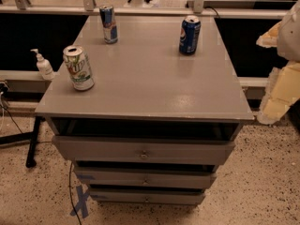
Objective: Knock pepsi can over
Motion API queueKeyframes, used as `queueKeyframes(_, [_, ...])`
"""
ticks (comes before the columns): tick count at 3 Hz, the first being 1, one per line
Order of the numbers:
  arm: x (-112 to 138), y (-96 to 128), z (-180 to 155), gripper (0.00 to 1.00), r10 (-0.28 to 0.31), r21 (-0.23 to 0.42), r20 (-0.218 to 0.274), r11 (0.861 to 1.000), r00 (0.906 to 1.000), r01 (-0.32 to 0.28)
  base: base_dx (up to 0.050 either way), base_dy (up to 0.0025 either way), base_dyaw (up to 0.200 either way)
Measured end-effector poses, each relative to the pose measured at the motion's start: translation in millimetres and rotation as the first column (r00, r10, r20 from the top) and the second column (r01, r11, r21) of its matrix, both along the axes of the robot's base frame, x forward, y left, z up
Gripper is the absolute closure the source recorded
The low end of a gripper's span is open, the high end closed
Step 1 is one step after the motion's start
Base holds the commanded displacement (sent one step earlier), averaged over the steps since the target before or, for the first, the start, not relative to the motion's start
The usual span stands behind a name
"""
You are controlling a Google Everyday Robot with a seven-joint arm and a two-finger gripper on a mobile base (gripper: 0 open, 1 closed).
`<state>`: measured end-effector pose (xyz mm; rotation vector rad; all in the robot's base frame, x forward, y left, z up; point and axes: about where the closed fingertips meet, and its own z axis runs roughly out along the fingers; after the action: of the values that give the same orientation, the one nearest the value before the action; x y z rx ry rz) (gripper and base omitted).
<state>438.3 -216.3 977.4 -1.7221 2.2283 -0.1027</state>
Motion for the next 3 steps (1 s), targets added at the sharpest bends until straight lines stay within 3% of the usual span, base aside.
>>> queueKeyframes(2, [0.0,0.0,0.0,0.0,0.0,0.0,0.0,1.0,1.0,0.0,0.021,-0.00054,-0.054])
queueKeyframes(3, [0.0,0.0,0.0,0.0,0.0,0.0,0.0,1.0,1.0,0.0,0.0,0.0,0.0])
